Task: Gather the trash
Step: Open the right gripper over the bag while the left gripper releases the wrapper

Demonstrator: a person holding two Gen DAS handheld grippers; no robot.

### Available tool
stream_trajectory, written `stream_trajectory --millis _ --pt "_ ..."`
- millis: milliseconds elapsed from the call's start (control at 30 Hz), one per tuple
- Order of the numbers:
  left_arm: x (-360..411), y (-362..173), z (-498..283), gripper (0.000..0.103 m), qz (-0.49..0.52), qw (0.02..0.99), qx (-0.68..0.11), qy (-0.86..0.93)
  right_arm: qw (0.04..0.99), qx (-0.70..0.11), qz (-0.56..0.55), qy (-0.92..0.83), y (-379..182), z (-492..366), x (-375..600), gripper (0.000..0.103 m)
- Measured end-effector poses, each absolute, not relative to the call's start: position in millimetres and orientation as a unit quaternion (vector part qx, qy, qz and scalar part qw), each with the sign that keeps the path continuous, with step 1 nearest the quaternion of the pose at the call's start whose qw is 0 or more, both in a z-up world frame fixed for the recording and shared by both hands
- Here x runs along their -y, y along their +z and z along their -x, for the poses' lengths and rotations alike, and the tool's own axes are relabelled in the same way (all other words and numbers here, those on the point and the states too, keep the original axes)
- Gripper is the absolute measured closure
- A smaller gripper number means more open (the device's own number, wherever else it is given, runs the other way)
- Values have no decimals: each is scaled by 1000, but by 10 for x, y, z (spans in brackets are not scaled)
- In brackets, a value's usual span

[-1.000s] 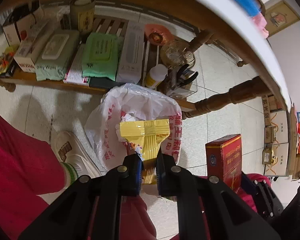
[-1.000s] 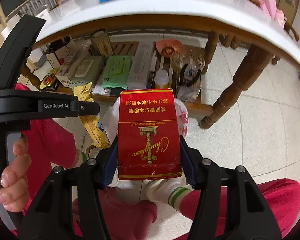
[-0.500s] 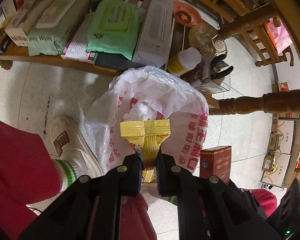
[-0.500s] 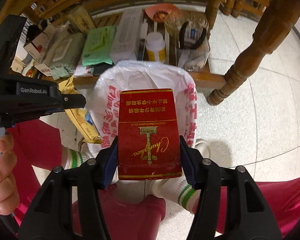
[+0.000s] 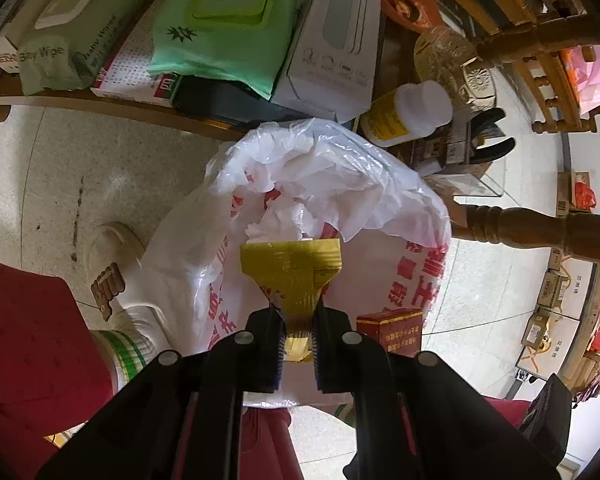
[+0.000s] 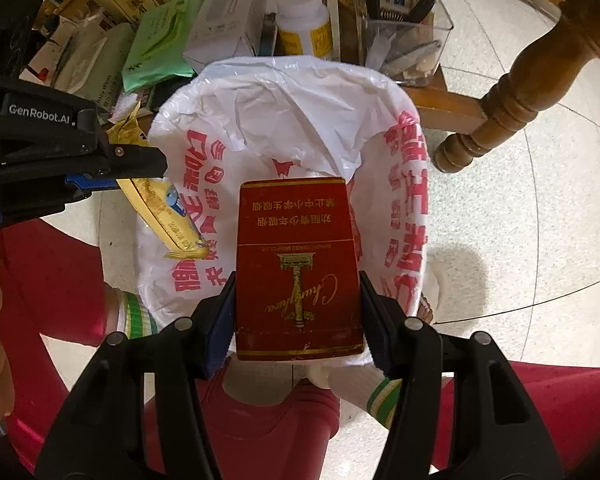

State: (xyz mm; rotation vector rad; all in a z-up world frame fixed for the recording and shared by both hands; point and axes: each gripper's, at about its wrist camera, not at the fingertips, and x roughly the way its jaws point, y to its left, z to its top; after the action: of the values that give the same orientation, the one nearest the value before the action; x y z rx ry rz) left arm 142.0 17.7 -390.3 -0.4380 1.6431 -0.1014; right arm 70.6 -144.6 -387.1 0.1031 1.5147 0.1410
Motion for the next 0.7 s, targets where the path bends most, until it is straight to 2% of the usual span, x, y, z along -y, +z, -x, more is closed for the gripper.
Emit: stream_trajectory --millis 533,567,600,633,700 --pt "-121 -4153 -1505 91 182 642 -744 -39 713 -695 -41 88 -4001 -794 1291 47" --pt "-115 -4149 -1508 84 178 646 -742 -37 713 -694 -42 88 -4000 -801 1290 45" --pt "-113 -4147 -1508 78 174 645 -743 -36 715 -692 -46 90 -3990 -809 1293 34" --pt "-113 -4146 -1507 67 172 645 -743 -36 718 -688 -48 90 -3969 -814 1294 26" --pt "-112 -4126 -1505 58 165 650 -741 -32 727 -679 -47 90 -3914 -811 1292 25"
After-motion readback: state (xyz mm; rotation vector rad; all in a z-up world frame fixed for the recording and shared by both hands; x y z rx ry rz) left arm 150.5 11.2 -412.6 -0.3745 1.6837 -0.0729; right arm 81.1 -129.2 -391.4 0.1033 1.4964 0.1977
